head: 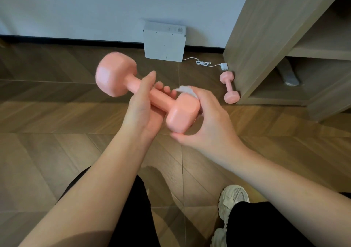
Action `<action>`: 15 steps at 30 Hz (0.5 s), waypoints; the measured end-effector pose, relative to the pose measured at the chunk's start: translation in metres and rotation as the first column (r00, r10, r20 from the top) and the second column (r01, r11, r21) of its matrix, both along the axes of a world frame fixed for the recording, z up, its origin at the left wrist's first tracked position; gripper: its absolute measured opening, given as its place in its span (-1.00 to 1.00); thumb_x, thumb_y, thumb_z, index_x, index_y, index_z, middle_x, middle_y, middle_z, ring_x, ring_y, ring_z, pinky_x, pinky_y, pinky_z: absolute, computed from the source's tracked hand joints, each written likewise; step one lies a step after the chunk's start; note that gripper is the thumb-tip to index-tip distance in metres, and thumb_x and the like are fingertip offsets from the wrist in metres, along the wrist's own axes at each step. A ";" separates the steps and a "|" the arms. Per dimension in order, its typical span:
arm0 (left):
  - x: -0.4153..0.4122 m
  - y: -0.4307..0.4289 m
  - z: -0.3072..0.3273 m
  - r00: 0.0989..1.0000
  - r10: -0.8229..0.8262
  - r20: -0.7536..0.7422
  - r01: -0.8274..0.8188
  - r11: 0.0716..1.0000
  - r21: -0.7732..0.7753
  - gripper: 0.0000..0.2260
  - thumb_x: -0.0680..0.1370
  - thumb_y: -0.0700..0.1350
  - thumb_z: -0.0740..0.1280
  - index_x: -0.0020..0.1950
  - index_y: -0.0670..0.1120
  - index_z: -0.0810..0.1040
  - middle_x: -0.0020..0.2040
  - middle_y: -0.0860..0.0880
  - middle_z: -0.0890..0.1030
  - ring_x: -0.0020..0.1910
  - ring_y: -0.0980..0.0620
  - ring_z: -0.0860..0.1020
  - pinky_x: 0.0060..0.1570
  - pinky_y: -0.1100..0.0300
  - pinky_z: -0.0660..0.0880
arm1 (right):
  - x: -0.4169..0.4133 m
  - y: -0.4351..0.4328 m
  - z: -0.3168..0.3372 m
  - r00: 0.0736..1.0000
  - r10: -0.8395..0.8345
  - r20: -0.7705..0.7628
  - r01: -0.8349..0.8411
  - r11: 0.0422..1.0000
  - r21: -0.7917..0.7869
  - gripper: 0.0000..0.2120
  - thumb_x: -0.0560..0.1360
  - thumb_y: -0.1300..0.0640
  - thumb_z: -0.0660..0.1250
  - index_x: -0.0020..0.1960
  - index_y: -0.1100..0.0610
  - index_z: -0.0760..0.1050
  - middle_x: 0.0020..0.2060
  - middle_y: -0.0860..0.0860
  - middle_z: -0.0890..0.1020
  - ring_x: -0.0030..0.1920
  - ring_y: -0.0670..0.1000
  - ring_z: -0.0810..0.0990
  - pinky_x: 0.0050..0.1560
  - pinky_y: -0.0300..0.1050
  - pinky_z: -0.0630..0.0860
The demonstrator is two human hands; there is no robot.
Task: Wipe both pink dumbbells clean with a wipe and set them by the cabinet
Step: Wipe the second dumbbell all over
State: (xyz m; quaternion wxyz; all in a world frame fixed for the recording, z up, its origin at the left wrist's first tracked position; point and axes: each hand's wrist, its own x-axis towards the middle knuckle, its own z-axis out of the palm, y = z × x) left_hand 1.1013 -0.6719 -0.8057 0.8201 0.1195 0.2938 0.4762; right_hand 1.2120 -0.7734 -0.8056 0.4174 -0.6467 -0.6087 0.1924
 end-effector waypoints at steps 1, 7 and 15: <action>0.002 0.001 -0.001 0.999 0.021 -0.025 -0.023 0.997 -0.068 -0.73 0.57 -0.11 0.36 -0.28 -0.12 0.41 -0.42 -0.02 0.44 -0.42 0.05 0.48 -0.24 0.14 0.57 | 0.001 0.000 0.000 0.992 0.020 0.128 -0.028 0.998 0.058 -0.20 0.21 0.08 0.59 0.38 0.09 0.35 0.30 -0.06 0.46 0.31 -0.09 0.42 0.21 -0.16 0.45; -0.003 0.000 -0.011 0.986 0.159 -0.039 -0.163 0.919 -0.359 -0.64 0.57 -0.12 0.31 -0.36 -0.06 0.24 -0.54 0.04 0.26 -0.62 0.10 0.26 -0.51 0.36 0.36 | -0.007 -0.007 -0.007 0.808 -0.003 0.589 -0.073 0.992 0.105 -0.23 0.22 -0.06 0.55 0.37 0.12 0.40 0.33 0.00 0.49 0.34 0.05 0.45 0.38 0.22 0.23; -0.006 0.001 -0.013 0.988 0.140 -0.066 -0.153 0.954 -0.259 -0.72 0.53 -0.20 0.22 -0.33 -0.05 0.21 -0.52 0.05 0.18 -0.61 0.08 0.17 -0.57 0.35 0.25 | -0.004 -0.007 0.001 0.894 0.210 0.396 -0.165 0.976 -0.145 -0.17 0.31 -0.19 0.50 0.45 0.09 0.28 0.42 -0.04 0.38 0.46 -0.07 0.27 0.50 0.22 0.01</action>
